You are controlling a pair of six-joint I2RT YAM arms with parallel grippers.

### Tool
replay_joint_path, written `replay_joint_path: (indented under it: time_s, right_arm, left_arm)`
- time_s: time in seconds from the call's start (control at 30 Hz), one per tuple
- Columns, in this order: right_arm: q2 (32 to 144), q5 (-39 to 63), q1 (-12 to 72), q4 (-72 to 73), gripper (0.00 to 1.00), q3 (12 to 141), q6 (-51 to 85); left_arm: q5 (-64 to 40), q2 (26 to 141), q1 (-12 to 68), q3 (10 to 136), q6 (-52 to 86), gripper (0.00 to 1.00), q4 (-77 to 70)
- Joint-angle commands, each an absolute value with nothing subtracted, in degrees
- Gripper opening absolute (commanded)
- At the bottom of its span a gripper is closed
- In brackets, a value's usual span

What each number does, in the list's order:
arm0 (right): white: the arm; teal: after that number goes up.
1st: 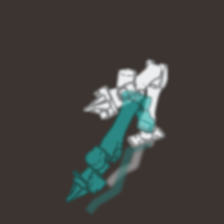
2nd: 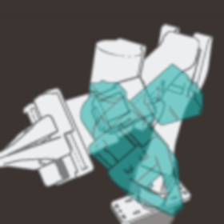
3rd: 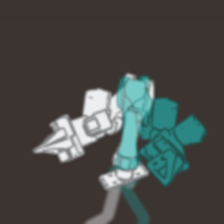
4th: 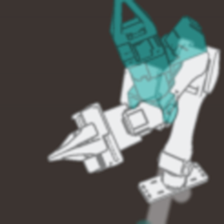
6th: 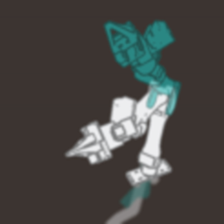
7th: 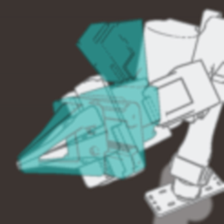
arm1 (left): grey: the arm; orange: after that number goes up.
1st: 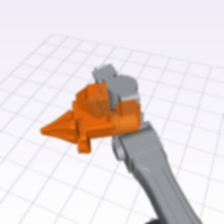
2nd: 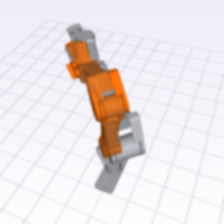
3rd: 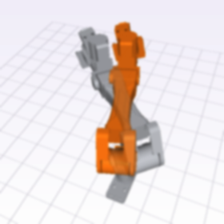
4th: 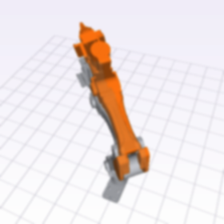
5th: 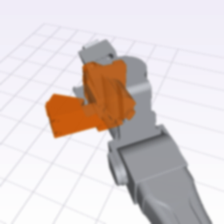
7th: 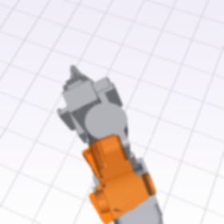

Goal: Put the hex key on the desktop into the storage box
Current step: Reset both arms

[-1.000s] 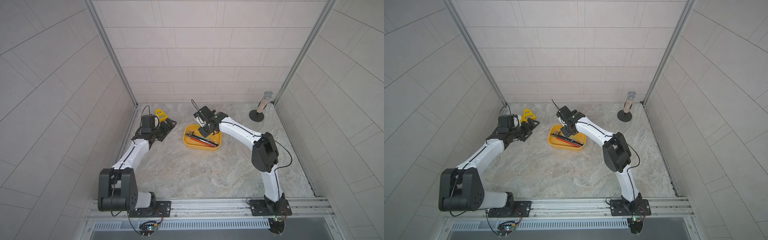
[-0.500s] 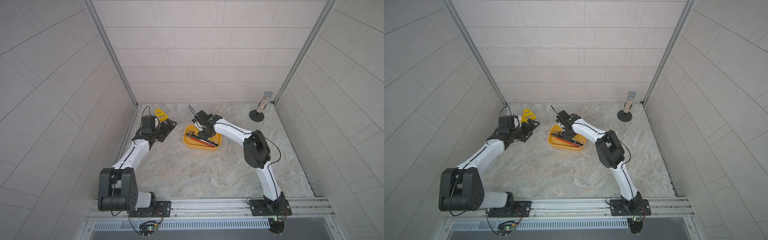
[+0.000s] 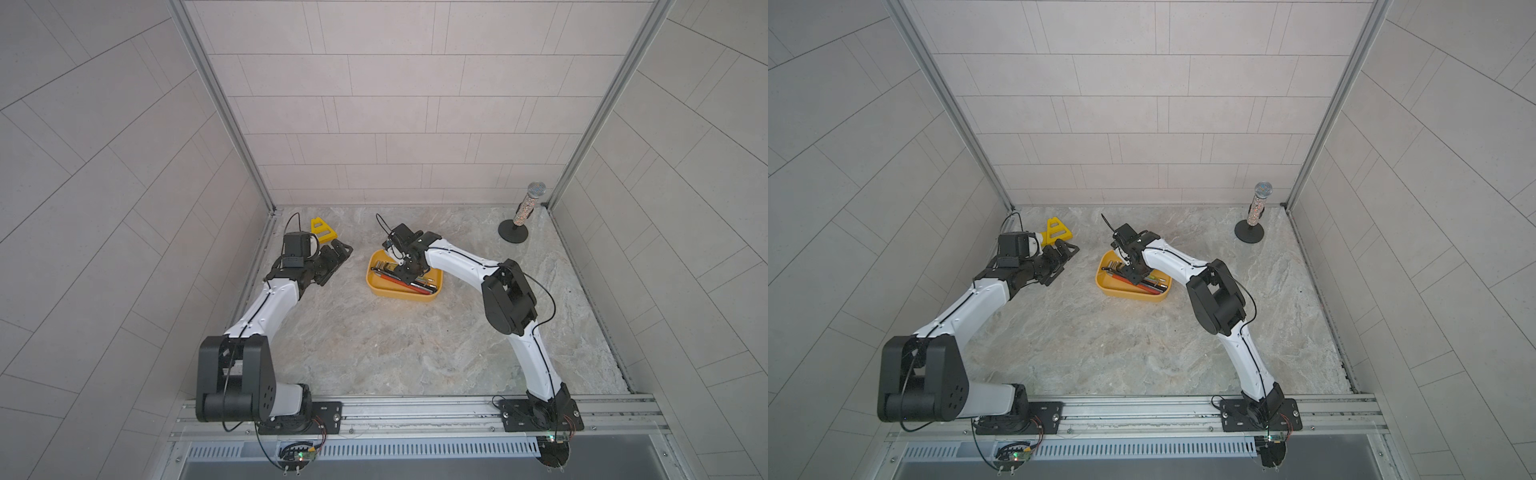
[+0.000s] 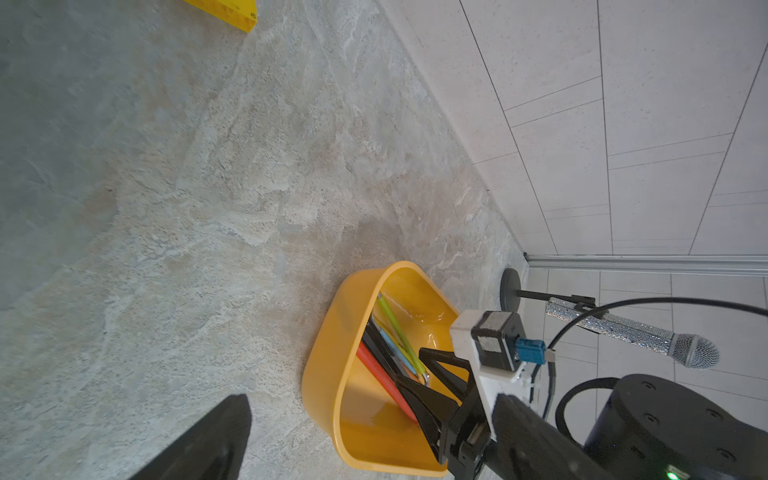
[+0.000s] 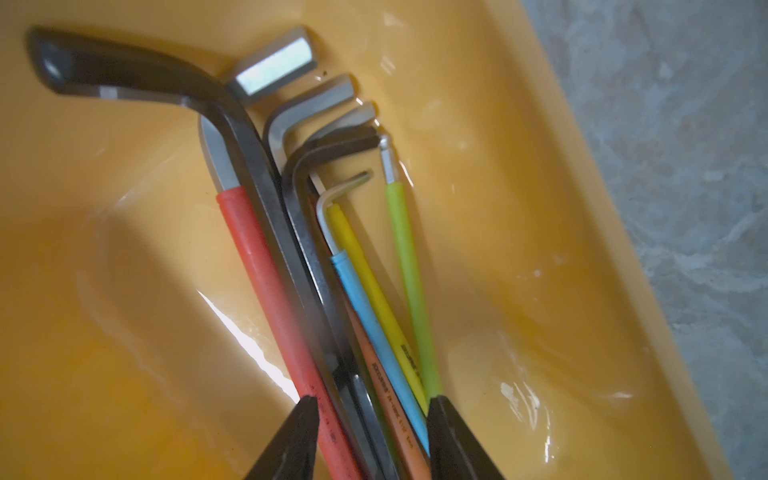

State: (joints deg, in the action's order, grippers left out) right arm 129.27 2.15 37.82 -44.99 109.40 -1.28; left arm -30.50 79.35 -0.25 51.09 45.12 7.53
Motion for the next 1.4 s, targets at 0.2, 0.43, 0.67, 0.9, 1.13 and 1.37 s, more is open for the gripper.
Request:
replay_joint_path:
  time_s: [0.2,0.43,0.67,0.9,1.13,1.37]
  right_arm:
    - [112.63,-5.99,37.20,-43.76,0.63,102.72,0.73]
    - [94.69,-9.89,36.61,-37.39,0.75,87.97,4.45]
    - [79.14,-14.14,34.71,-31.52,0.85,70.70,6.25]
    - [64.19,-14.67,30.31,-25.77,0.95,55.57,9.90]
    - [53.66,-21.72,29.46,-21.04,1.00,42.55,12.66]
    - [48.18,-32.76,27.64,-12.67,1.00,33.67,13.45]
  left_arm:
    - [-17.05,73.40,0.54,49.12,38.36,0.98,12.24]
    - [0.06,64.98,3.92,45.99,31.65,1.00,12.98]
    - [25.79,54.42,4.62,34.97,26.80,1.00,2.26]
    - [33.92,55.98,5.05,29.61,19.43,1.00,-6.42]
    - [45.29,68.25,9.89,22.17,18.74,1.00,-19.86]
    - [46.14,71.13,12.33,17.94,13.08,1.00,-36.49]
